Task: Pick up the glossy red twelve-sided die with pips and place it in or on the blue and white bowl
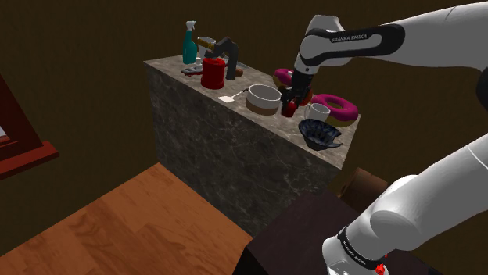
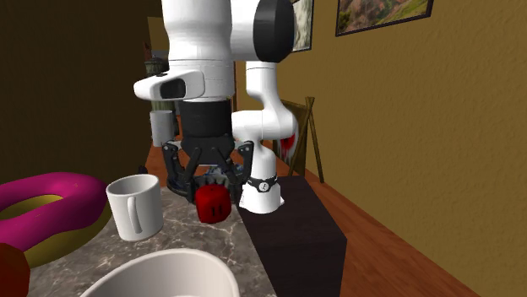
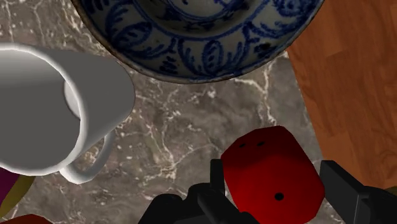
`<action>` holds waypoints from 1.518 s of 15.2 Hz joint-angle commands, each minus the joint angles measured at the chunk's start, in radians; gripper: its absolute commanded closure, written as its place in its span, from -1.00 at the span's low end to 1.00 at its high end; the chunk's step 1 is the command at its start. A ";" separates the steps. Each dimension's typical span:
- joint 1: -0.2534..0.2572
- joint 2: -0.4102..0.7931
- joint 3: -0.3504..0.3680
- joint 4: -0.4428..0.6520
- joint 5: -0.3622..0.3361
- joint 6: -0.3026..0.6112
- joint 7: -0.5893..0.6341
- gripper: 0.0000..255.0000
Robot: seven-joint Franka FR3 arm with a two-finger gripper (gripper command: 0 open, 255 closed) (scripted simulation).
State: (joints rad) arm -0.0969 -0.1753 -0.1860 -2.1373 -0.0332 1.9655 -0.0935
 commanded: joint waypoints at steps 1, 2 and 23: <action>0.001 -0.006 0.001 0.022 -0.001 -0.028 0.002 1.00; 0.001 -0.008 0.002 0.033 -0.001 -0.042 0.002 1.00; -0.052 -0.352 -0.025 -0.103 -0.072 -0.243 -0.049 1.00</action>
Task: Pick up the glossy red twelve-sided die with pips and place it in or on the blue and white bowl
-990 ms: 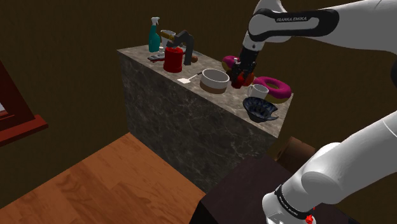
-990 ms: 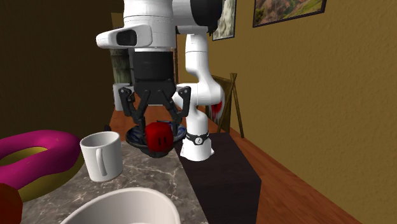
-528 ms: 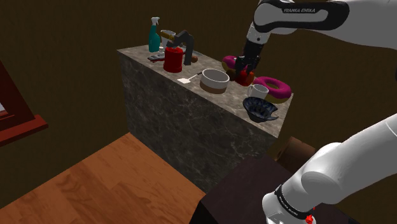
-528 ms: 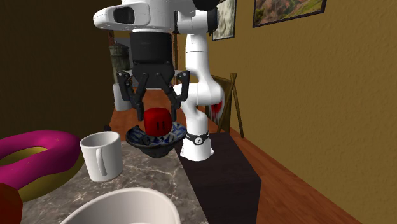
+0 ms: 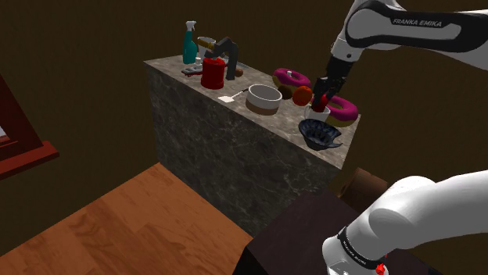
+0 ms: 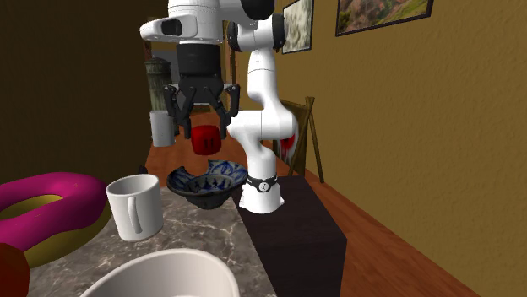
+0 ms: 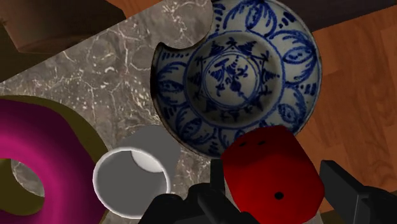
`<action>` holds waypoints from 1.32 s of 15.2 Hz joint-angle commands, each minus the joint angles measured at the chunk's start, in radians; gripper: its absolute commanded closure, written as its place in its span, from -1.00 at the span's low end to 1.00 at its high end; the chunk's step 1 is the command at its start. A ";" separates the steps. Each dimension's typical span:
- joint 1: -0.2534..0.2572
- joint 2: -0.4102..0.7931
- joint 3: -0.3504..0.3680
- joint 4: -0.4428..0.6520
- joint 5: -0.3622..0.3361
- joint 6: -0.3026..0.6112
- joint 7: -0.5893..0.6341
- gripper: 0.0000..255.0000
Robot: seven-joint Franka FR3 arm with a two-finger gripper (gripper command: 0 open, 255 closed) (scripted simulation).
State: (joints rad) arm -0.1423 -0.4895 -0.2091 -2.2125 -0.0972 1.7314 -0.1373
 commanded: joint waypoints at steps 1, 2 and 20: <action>-0.015 -0.075 -0.006 -0.053 -0.017 -0.020 -0.012 1.00; -0.023 -0.111 -0.011 -0.076 -0.026 -0.032 -0.020 1.00; -0.042 -0.147 -0.038 -0.298 -0.055 0.154 -0.025 1.00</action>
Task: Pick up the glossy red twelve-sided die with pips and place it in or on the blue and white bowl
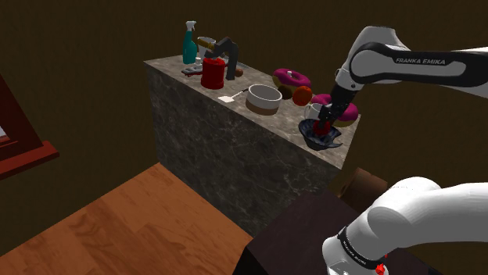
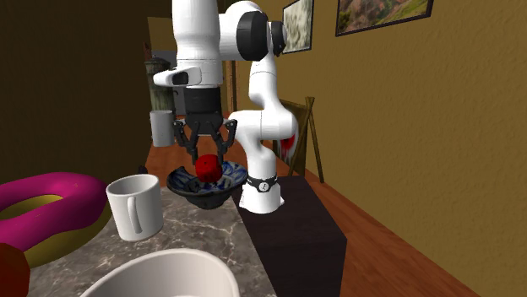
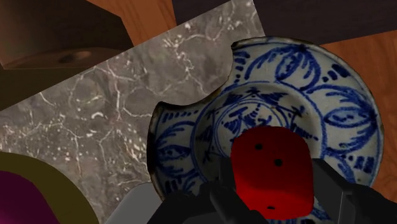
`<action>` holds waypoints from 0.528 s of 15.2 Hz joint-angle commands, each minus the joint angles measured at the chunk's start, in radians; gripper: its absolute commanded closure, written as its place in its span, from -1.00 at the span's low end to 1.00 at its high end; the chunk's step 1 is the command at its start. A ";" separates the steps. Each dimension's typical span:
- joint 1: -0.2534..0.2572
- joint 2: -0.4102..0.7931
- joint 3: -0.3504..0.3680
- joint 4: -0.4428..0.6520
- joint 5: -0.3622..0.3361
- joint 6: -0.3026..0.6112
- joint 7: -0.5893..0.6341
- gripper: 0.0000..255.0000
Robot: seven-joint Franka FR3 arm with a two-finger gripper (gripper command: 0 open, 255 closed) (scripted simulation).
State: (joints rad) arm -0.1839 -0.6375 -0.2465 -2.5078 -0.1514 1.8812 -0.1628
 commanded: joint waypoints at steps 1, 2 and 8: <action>0.000 0.001 -0.001 -0.003 0.000 0.004 0.000 1.00; 0.000 0.001 -0.001 -0.003 0.000 0.004 0.000 1.00; 0.000 0.001 -0.001 -0.003 0.000 0.004 0.000 -1.00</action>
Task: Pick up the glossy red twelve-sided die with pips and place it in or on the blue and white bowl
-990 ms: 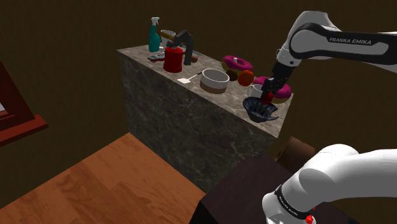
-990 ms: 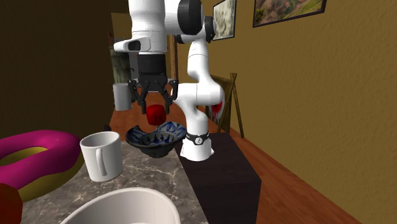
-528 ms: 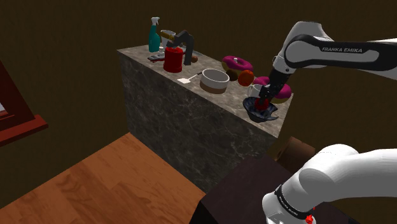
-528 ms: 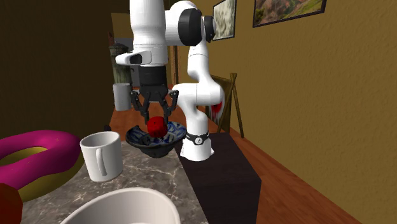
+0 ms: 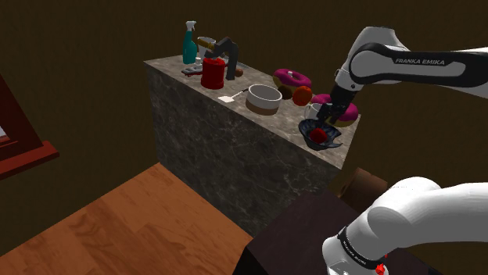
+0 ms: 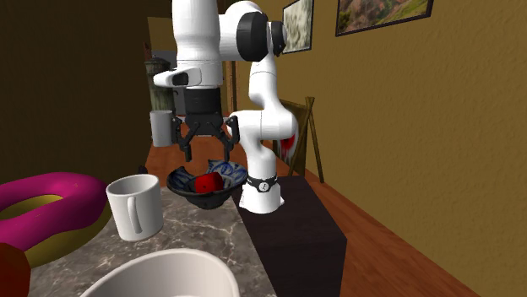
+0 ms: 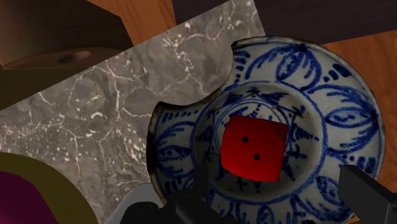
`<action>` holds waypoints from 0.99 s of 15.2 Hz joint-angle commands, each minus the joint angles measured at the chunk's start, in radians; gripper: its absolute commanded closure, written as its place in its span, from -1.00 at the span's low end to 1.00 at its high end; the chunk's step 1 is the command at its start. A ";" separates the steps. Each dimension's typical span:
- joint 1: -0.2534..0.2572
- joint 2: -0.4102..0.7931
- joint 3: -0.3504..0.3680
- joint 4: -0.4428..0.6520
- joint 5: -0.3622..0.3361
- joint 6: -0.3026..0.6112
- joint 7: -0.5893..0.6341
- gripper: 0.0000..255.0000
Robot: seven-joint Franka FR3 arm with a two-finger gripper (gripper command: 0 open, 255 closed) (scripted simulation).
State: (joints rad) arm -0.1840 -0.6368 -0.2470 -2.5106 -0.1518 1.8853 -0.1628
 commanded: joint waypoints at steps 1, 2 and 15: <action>0.000 0.000 0.000 0.000 0.000 0.000 0.000 -1.00; 0.000 0.000 0.000 0.000 0.000 0.000 0.000 -1.00; 0.005 -0.008 0.015 0.121 0.012 -0.129 -0.003 -1.00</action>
